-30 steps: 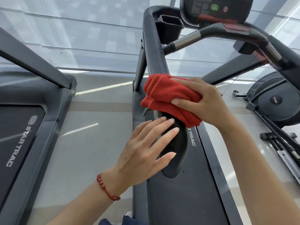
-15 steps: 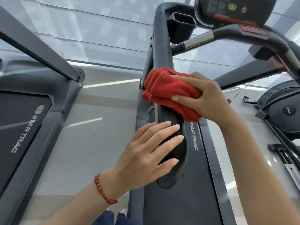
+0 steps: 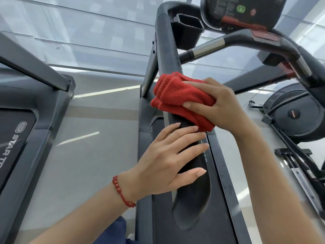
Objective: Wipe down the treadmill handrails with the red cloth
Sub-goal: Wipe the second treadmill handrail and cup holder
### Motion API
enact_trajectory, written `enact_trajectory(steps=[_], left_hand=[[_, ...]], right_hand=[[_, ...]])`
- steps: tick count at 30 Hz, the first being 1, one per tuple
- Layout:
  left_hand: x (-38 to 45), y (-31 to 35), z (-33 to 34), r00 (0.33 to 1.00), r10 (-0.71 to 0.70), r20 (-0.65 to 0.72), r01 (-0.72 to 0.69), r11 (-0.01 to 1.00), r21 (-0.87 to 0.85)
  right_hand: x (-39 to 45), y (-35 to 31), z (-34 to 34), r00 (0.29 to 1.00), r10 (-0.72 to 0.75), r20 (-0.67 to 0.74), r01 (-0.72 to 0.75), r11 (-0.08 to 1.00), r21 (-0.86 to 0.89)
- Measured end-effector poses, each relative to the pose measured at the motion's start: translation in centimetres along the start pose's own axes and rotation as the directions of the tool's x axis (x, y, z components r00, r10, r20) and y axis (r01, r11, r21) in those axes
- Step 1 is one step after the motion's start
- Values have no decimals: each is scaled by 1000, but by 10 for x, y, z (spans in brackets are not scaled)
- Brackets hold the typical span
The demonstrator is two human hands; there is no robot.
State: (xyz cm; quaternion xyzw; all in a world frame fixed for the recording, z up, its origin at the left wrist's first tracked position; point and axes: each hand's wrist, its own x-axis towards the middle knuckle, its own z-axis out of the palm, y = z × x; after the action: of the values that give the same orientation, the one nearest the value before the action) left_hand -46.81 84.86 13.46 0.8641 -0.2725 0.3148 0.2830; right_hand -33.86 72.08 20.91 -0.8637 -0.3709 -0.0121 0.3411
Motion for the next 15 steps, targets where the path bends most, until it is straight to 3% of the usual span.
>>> enact_trajectory(steps=[4,11,15], left_hand=[[3,-7,4,1000,17,-13,-17,999,-32],[3,-12,7,999,47,-24,-49,997,-67],[9,-26,2,999,44,-28,-47,995,-86]], right_hand=[[-2,0,-3,998,-44,37,44,999,6],[31,-2,5,997,68,-29,-68,998,15],[25,-1,2,999,40,-9,-40,999,-7]])
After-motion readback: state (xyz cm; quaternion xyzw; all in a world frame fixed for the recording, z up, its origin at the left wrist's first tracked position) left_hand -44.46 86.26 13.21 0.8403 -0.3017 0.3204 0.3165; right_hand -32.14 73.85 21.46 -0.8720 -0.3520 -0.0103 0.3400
